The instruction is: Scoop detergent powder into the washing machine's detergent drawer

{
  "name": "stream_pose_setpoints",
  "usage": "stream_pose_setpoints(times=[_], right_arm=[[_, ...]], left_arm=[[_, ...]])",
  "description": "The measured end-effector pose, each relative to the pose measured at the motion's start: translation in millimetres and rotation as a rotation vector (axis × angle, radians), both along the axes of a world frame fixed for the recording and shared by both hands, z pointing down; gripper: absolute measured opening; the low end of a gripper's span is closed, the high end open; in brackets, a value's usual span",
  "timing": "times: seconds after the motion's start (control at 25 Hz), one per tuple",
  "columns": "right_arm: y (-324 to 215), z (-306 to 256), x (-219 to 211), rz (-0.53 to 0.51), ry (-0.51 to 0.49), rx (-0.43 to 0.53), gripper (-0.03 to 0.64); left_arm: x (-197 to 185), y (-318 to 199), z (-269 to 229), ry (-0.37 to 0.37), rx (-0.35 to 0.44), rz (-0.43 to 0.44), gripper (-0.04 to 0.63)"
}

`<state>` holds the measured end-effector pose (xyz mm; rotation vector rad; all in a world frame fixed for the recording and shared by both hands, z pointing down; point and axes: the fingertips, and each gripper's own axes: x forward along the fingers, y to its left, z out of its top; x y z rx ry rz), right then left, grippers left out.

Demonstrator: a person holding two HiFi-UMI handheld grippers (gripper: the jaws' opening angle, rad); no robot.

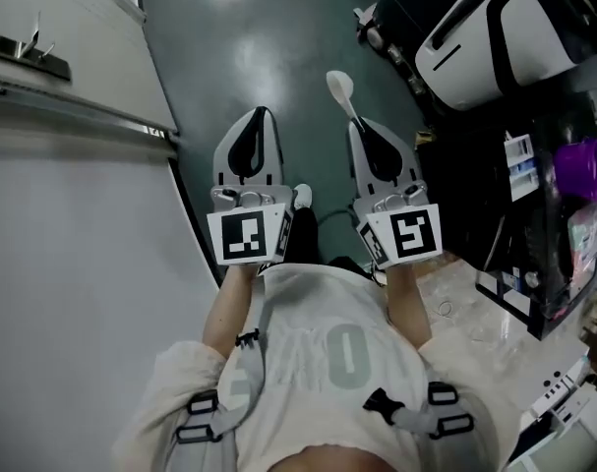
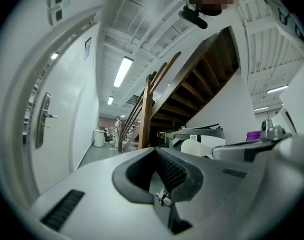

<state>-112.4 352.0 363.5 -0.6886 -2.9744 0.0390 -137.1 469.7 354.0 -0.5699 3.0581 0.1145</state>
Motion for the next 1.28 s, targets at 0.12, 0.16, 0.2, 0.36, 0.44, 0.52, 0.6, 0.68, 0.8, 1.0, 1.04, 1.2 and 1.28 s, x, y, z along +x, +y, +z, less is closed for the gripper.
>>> stream_pose_setpoints(times=[0.12, 0.16, 0.2, 0.36, 0.44, 0.52, 0.6, 0.68, 0.8, 1.0, 1.04, 1.2, 1.28], right_arm=[[-3.0, -19.5, -30.9, 0.046, -0.012, -0.008, 0.011], [-8.1, -25.5, -39.4, 0.065, -0.015, -0.011, 0.011], [-14.4, -31.4, -46.9, 0.084, -0.019, -0.017, 0.011], [-43.9, -48.2, -62.8, 0.159, -0.023, -0.016, 0.011], [-58.1, -52.6, -68.7, 0.189, -0.027, -0.014, 0.011], [-69.5, -55.0, -73.9, 0.205, -0.032, -0.017, 0.011], [-78.2, -57.6, -78.7, 0.214, -0.035, -0.047, 0.011], [-85.4, -61.1, -79.5, 0.218, -0.031, -0.09, 0.011], [-94.8, -62.9, -76.4, 0.232, -0.028, -0.107, 0.012], [-131.1, -66.9, -59.1, 0.314, -0.029, -0.096, 0.012], [-142.2, -67.9, -53.9, 0.337, -0.03, -0.096, 0.012], [-215.6, -67.1, -12.5, 0.484, -0.042, -0.111, 0.011], [-253.0, -66.9, 15.1, 0.586, -0.051, -0.111, 0.011]], left_arm=[[-38.0, -7.3, -16.8, 0.008, 0.019, 0.022, 0.02], [-48.5, -13.1, -21.7, 0.012, 0.021, 0.033, 0.02], [-58.3, -19.6, -26.9, 0.017, 0.018, 0.043, 0.02], [-82.7, -42.7, -43.2, 0.038, 0.01, 0.074, 0.02], [-89.6, -53.0, -45.1, 0.052, 0.002, 0.089, 0.02], [-95.3, -62.4, -45.8, 0.055, -0.009, 0.097, 0.02], [-101.3, -70.4, -47.2, 0.045, -0.021, 0.098, 0.02], [-103.2, -77.9, -49.9, 0.029, -0.028, 0.099, 0.02], [-99.9, -88.0, -53.7, 0.019, -0.031, 0.108, 0.02], [-88.7, -123.8, -66.3, -0.006, -0.018, 0.174, 0.02], [-84.8, -134.8, -69.7, -0.007, -0.018, 0.195, 0.02], [-59.2, -215.7, -73.5, -0.025, -0.014, 0.349, 0.02], [-44.1, -261.1, -74.0, -0.029, -0.009, 0.449, 0.02]])
